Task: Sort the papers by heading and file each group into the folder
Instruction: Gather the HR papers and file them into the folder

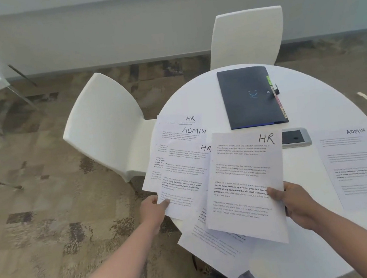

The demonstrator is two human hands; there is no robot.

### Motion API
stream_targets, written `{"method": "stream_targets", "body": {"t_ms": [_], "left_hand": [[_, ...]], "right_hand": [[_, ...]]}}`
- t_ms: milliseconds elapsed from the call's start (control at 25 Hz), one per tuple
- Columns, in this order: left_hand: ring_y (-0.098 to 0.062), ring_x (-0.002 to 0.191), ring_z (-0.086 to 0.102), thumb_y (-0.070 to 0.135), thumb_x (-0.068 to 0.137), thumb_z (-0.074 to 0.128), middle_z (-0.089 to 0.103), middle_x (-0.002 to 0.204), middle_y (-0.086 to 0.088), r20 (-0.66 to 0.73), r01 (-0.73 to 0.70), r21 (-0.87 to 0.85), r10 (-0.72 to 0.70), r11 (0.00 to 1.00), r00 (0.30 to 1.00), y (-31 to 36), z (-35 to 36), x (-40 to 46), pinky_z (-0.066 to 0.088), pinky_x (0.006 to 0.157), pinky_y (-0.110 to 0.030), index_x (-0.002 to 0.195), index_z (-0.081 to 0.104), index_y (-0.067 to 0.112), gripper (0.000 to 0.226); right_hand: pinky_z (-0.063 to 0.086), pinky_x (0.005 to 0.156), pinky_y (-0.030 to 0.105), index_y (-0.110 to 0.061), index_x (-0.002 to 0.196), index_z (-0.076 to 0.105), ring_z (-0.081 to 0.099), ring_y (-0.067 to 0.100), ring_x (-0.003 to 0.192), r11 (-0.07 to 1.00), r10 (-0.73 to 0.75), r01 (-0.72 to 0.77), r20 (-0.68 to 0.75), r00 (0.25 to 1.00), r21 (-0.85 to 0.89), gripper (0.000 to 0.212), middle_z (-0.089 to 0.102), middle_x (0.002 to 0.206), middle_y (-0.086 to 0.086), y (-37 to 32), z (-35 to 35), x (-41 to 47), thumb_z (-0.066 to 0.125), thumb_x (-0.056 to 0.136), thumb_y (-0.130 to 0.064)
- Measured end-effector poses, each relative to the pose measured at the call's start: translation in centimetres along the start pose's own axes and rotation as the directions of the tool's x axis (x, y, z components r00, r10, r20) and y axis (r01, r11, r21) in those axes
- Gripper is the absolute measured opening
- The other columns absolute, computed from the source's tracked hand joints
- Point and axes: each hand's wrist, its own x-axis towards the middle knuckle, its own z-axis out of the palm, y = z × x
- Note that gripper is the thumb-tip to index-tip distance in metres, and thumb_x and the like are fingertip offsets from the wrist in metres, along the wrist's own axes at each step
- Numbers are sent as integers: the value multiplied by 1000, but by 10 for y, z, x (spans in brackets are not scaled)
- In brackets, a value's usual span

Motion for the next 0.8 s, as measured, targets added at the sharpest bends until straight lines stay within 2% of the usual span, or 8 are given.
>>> {"method": "stream_targets", "body": {"t_ms": [40,160,360,520,720,800], "left_hand": [[-21,98,70,17,95,72,75,102,4,50,-16,-29,17,999,999,3,-1,-2,59,89,-47,95,69,19,3],[-20,105,69,12,102,60,73,108,5,103,-105,-22,107,994,989,13,-2,-2,58,89,-39,109,70,21,15],[-18,91,71,23,105,55,75,96,11,32,-288,61,287,956,958,42,-6,-11,61,84,-48,101,72,30,19],[-27,82,73,28,105,52,77,88,7,-26,-417,80,420,905,907,72,-6,-28,62,77,-52,112,75,27,24],[-14,88,71,24,104,57,75,93,14,-194,-522,3,513,853,836,125,-7,-62,60,79,-40,108,76,22,19],[-16,89,71,23,103,59,76,93,12,-234,-540,-25,520,841,821,141,-1,-81,59,78,-38,108,77,21,19]], "right_hand": [[59,82,46,-7,117,70,74,35,99,1000,2,-2,0,1000,-7,18,79,107,10,1,2,0,62,101,-11],[59,84,47,-8,118,69,74,36,100,1000,1,-2,-8,1000,-25,19,79,107,10,1,5,0,62,101,-12],[59,85,48,-8,117,69,74,36,99,999,-18,17,-50,999,-32,18,79,106,9,-1,-1,-1,63,101,-12],[57,76,43,-10,115,69,74,33,94,998,-59,58,-70,996,-22,15,79,105,8,-6,-10,-2,61,102,-12],[57,93,55,-12,115,70,73,37,101,994,-105,104,-63,993,-16,16,78,110,9,-14,-32,8,62,101,-13],[55,97,59,-14,113,71,73,36,102,992,-124,123,-67,990,-12,15,79,108,7,-18,-46,12,63,101,-14]]}}
